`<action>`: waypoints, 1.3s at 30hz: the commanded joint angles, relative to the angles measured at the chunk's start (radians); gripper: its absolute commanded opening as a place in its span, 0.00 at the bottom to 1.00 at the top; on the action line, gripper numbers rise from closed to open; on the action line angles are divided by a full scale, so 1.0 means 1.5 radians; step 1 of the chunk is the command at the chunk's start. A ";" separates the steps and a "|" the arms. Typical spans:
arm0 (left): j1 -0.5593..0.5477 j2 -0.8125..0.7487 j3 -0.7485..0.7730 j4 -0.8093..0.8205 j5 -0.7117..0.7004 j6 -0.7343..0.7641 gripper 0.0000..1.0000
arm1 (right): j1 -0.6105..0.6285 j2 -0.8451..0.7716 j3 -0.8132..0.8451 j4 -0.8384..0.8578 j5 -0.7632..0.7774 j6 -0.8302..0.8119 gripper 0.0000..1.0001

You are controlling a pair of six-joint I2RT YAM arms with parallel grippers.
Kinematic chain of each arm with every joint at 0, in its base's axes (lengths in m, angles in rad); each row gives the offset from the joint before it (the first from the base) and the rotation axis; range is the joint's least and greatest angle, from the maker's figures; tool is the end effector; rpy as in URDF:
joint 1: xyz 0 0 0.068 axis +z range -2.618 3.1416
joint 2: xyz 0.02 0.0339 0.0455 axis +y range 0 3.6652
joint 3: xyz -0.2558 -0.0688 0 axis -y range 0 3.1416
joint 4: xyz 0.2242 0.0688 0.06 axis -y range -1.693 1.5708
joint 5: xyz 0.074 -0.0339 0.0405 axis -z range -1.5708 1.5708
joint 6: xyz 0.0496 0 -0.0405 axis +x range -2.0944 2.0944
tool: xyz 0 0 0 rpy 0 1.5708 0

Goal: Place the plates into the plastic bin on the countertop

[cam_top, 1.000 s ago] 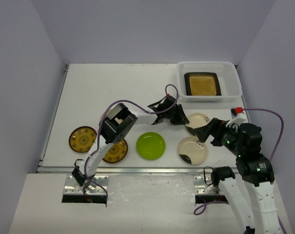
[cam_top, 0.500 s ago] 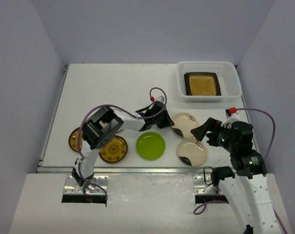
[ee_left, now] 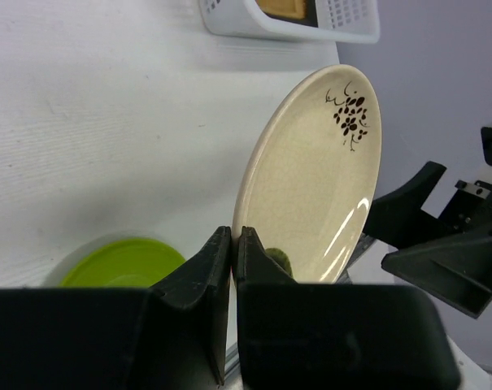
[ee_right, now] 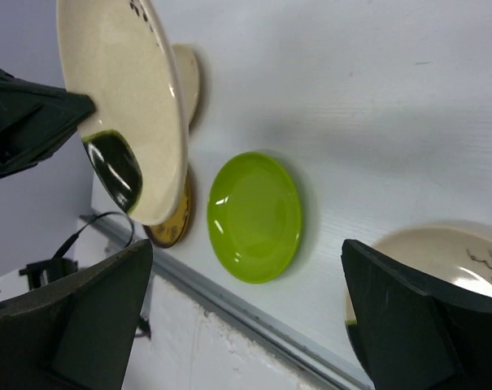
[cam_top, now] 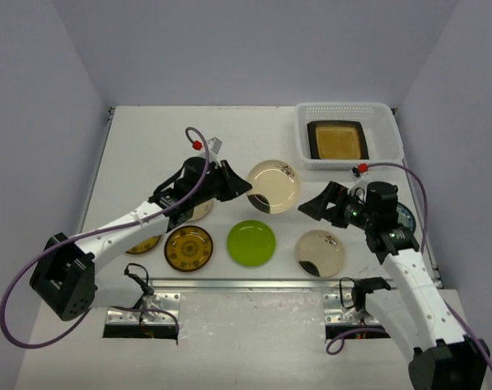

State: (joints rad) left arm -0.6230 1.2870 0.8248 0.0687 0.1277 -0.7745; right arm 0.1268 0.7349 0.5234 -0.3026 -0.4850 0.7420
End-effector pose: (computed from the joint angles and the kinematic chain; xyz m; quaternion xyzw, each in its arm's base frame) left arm 0.2315 -0.1741 0.2656 -0.0275 0.8303 -0.3971 0.3901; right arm 0.1604 0.0438 0.2386 0.1385 0.8357 0.3941 0.3566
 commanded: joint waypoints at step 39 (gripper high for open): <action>0.024 -0.554 0.083 -0.469 -0.290 0.180 1.00 | 0.030 0.277 0.041 0.383 0.445 0.508 0.00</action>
State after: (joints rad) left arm -0.5880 0.5950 0.9030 -0.4921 -0.1226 -0.5998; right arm 0.2167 1.0713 0.4635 0.2271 -0.1371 1.2807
